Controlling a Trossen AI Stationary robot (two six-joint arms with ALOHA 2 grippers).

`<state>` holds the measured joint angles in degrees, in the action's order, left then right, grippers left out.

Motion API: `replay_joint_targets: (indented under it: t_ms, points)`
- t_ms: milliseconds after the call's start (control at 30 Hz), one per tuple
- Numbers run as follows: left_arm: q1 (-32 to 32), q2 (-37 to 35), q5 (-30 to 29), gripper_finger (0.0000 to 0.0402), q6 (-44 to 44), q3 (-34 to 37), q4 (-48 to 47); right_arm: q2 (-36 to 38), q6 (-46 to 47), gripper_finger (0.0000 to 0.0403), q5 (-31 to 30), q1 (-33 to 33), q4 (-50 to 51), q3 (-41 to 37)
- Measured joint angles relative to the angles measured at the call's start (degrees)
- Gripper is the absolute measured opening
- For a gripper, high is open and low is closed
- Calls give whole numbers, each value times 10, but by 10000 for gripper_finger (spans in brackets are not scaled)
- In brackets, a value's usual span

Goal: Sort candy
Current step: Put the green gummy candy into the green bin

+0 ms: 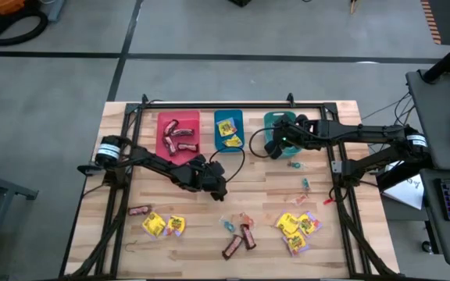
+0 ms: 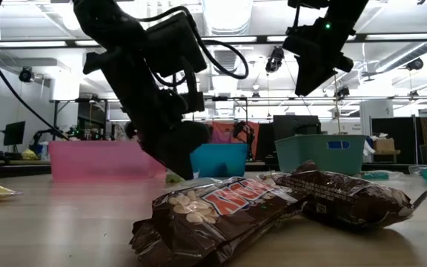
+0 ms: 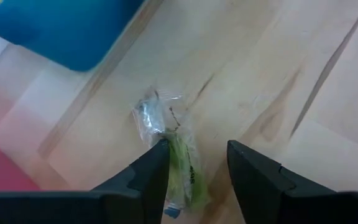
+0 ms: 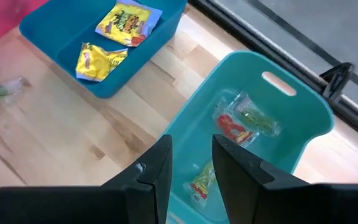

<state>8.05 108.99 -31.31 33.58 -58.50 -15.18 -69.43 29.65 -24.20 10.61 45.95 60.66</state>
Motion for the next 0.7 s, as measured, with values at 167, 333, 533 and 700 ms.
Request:
replay_joint_targets:
  t_ms: [167,333,533,700]
  points:
    - [-1,0,1,95,7,0,-1,0,0,107,6,-2,0,0]
    - [0,-4,8,13,8,0,0,0,-2,107,6,-15,0,0]
    - [7,-35,62,4,-42,2,11,4,-2,107,6,-68,-14,0]
    - [16,-87,89,1,-127,2,58,4,-24,107,7,-131,-63,-7]
